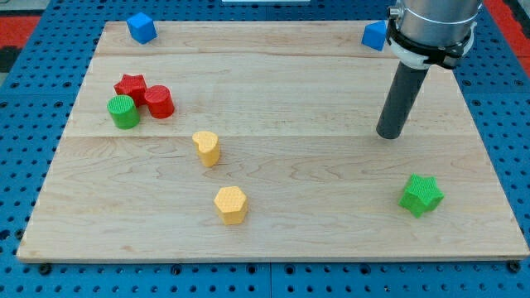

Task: Point your arm at the right side of the green star

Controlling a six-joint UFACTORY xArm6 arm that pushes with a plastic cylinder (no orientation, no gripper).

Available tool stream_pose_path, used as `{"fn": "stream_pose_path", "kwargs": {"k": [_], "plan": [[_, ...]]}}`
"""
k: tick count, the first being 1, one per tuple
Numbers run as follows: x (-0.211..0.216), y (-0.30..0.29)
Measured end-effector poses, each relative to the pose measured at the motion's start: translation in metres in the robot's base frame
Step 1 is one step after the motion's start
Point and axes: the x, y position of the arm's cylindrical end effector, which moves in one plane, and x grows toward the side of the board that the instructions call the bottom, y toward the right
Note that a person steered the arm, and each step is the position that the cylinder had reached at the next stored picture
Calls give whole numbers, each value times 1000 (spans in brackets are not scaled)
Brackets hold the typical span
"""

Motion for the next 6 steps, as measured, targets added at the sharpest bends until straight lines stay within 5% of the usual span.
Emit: {"fn": "stream_pose_path", "kwargs": {"k": [2,3,5,6], "plan": [[-17,85],[16,169],[85,176],[87,148]]}}
